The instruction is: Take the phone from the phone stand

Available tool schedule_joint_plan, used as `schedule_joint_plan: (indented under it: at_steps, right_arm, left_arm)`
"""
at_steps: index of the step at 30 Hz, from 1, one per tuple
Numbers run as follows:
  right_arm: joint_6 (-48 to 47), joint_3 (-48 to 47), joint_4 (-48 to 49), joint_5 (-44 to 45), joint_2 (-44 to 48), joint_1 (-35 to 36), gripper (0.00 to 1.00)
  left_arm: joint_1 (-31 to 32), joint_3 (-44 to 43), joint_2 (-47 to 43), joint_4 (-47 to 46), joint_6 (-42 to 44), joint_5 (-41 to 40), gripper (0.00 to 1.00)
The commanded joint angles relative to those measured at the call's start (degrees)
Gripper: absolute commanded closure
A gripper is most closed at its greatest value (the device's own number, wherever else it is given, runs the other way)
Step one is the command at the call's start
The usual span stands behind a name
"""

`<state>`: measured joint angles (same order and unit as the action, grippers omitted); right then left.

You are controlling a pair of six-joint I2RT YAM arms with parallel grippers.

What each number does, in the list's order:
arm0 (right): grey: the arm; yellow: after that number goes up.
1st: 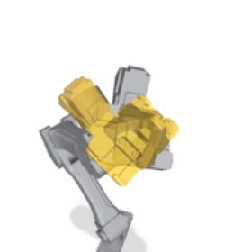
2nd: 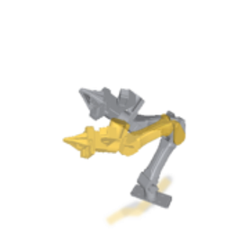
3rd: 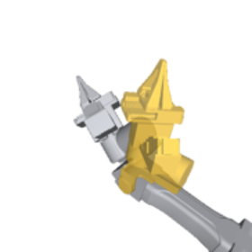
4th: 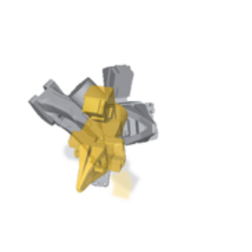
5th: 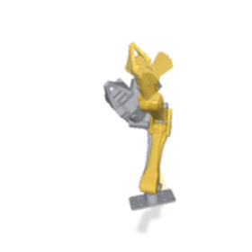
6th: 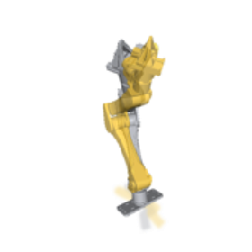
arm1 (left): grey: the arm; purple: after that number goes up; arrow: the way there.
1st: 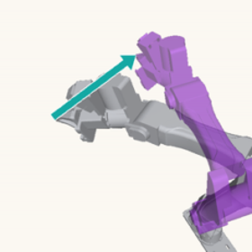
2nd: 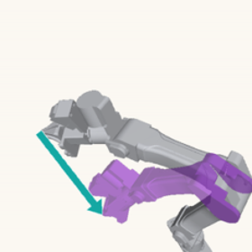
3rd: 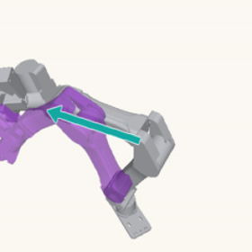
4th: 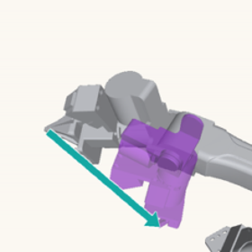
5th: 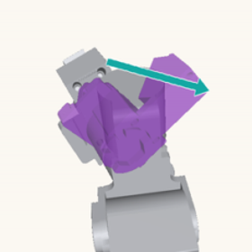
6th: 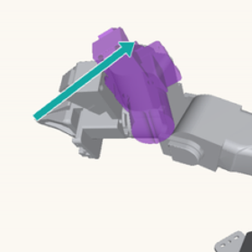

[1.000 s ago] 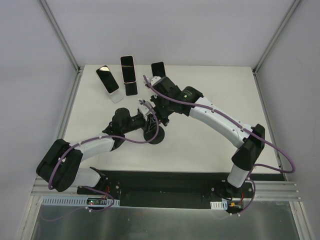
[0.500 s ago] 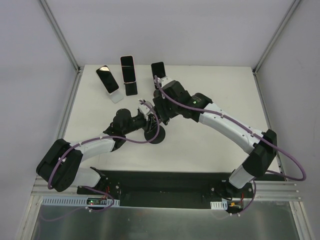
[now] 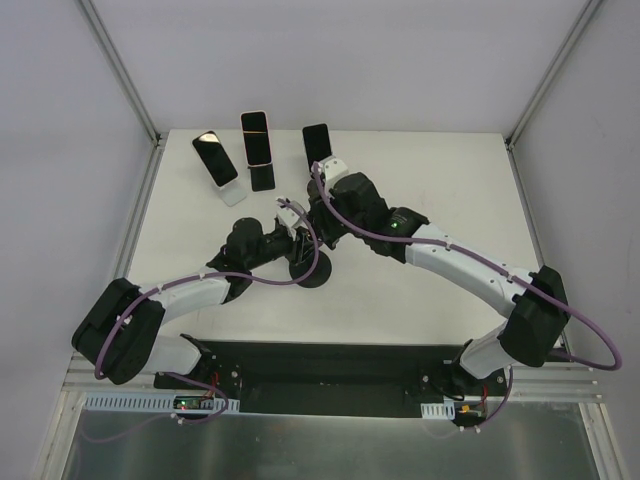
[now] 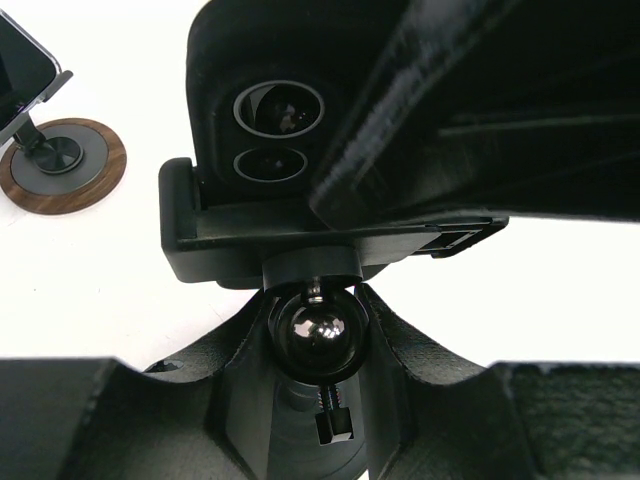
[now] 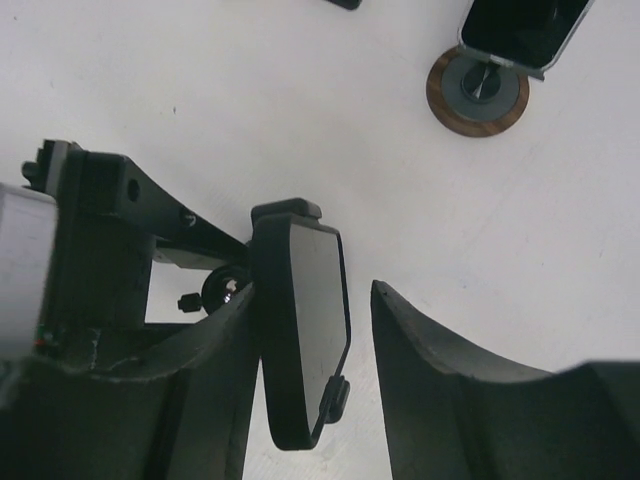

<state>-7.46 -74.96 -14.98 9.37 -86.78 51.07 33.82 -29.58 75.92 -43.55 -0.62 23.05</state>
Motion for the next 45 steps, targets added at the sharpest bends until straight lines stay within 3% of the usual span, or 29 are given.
schedule_joint_plan:
  at_steps: [1,23,32,37,45]
  right_arm:
    - [-2.6,0.0,7.5,-0.3,2.7,-0.3,0.52]
    - [-6.7,3.0,5.0,0.8,3.4,-0.4,0.57]
    - [-7.4,2.5,5.0,0.0,3.4,-0.4,0.76]
    - [-7.7,2.4,3.6,-0.8,4.0,-0.4,0.99]
    - [-10.0,0.8,-3.8,-0.8,4.3,1.5,0.99]
  left_arm:
    - [1.1,-1.4,-1.8,0.0,-2.8,0.9,1.00]
    - [1.2,-2.5,-2.8,4.4,-3.1,-1.9,1.00]
    - [1.2,-2.5,-2.9,5.1,-3.1,-2.4,1.00]
    - [1.2,-2.5,-3.2,6.1,-3.3,-4.4,1.00]
    - [1.1,-2.9,-3.2,8.4,-5.7,-11.9,1.00]
